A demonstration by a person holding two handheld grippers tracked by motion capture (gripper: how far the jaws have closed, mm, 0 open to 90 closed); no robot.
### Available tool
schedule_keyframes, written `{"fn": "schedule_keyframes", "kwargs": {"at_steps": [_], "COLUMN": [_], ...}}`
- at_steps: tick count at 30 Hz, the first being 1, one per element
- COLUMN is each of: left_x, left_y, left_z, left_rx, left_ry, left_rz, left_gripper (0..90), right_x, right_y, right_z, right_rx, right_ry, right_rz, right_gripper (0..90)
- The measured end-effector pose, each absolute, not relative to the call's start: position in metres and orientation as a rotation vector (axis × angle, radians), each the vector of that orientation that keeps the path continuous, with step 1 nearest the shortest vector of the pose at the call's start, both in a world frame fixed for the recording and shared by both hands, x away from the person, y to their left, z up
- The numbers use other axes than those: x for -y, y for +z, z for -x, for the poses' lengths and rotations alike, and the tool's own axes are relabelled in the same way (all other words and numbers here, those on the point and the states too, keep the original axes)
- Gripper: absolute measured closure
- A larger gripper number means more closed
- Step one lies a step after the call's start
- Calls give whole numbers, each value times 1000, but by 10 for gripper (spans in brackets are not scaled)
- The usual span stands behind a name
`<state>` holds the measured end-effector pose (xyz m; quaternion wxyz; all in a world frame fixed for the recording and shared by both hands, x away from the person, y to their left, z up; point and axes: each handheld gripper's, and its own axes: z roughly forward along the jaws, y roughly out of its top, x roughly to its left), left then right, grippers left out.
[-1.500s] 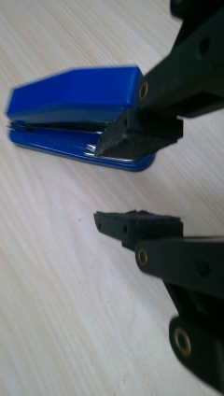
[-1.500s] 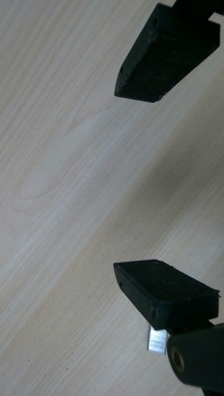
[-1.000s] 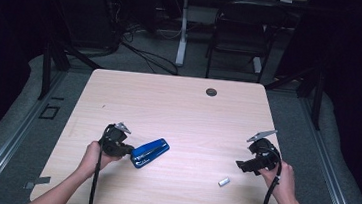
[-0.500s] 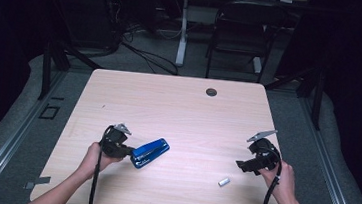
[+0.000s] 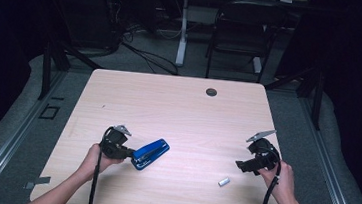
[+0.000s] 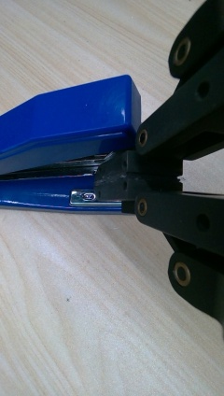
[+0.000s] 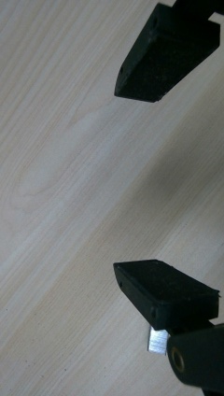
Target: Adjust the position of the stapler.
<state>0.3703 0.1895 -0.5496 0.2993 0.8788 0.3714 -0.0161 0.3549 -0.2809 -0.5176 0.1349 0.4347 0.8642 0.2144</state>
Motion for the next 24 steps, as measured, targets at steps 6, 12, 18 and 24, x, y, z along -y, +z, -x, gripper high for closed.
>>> {"fn": "schedule_keyframes", "kwargs": {"at_steps": [6,12,18,24], "left_x": [-184,-182,-174,-166], "left_y": [-550,-550,-549,-549], "left_z": [-366,-363,-359,-355], "left_rx": [-956,-932,-899,-869], "left_ry": [-70,-94,-110,-119], "left_rz": [-2350,-2361,-2376,-2383], "left_gripper": [899,899,899,899], "right_x": [281,280,280,280], "right_y": [-518,-518,-518,-518], "right_z": [-355,-355,-355,-355], "right_rx": [-2504,-2506,-2504,-2504], "right_ry": [616,624,616,616], "right_rz": [-1263,-1263,-1261,-1261], "right_gripper": [126,127,127,127]}}
